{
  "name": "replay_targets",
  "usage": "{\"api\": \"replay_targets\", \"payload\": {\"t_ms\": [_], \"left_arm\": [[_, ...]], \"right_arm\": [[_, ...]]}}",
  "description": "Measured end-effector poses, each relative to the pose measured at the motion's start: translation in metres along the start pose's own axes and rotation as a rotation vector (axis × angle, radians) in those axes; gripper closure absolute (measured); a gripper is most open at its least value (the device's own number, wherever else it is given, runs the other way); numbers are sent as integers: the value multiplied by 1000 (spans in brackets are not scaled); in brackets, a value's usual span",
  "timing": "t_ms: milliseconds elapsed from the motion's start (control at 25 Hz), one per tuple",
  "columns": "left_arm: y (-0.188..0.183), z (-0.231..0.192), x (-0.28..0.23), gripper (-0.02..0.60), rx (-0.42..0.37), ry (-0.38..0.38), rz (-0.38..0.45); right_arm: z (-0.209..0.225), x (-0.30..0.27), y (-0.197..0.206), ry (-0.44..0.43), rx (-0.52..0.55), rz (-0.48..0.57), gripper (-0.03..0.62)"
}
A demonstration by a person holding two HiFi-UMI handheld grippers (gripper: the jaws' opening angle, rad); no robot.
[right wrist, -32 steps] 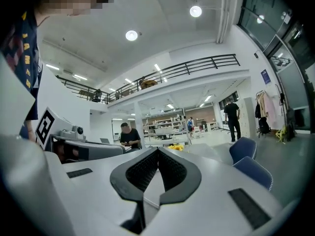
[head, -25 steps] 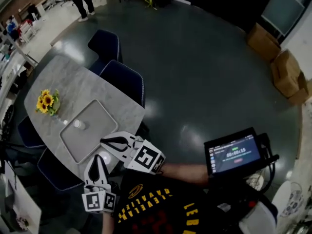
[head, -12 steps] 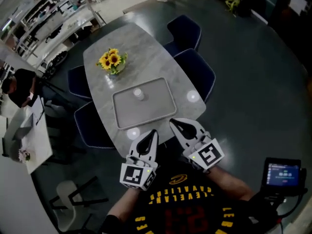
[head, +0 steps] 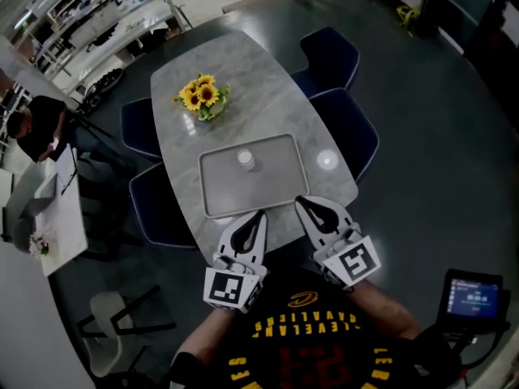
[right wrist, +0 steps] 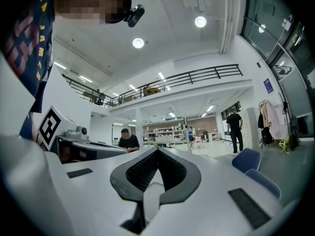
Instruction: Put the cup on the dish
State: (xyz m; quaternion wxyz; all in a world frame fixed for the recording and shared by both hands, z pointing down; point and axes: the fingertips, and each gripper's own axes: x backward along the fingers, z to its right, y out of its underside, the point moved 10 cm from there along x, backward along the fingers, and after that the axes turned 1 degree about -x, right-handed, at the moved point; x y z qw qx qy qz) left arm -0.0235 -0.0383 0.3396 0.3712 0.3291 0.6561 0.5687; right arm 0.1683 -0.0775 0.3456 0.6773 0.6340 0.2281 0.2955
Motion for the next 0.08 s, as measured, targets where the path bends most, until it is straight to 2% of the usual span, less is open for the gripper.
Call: {"api": "replay_targets", "payload": {"t_ms": [80], "left_arm": [[4,-16,-13,581,-31,3,-3]], "right_arm": [[10,-15,3,4,2,-3,588]]}}
